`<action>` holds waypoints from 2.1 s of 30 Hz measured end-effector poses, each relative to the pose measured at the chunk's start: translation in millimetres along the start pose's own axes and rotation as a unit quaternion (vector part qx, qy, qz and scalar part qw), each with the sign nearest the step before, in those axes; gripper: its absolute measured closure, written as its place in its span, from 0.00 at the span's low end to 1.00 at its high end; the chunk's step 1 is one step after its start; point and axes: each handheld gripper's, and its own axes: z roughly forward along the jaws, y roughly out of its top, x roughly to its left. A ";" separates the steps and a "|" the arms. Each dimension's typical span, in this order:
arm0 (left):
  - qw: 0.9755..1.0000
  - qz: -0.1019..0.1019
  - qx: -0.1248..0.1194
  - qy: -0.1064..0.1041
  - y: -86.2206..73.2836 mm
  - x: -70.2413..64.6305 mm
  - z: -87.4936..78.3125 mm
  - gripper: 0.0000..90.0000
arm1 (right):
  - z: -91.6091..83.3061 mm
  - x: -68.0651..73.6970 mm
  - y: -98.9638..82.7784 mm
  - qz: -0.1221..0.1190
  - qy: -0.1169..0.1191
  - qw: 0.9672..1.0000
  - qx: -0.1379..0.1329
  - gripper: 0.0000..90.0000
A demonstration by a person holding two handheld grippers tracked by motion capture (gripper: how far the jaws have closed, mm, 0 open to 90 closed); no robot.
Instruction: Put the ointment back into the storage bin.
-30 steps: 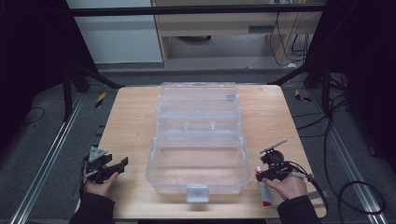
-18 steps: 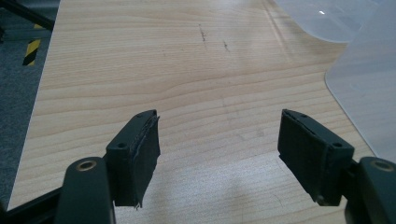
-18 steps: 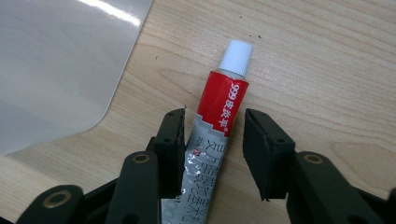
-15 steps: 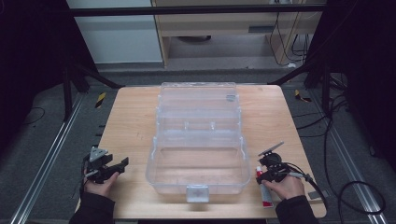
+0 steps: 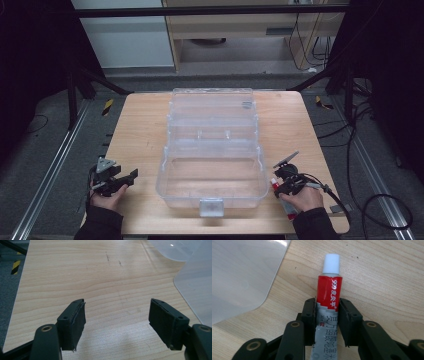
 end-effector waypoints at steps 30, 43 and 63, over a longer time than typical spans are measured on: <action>1.000 0.002 0.007 -0.004 -0.1 -1.8 1.8 0.33 | -60.6 -15.5 0.5 -0.022 0.023 0.987 -0.155 0.78; 1.000 0.005 0.013 -0.007 -0.2 -2.6 3.7 0.33 | -100.8 -13.6 7.3 -0.065 0.022 0.966 -0.248 0.77; 1.000 0.010 0.017 -0.009 0.0 -3.7 4.7 0.33 | -148.3 12.4 37.6 -0.162 0.050 0.943 -0.288 0.77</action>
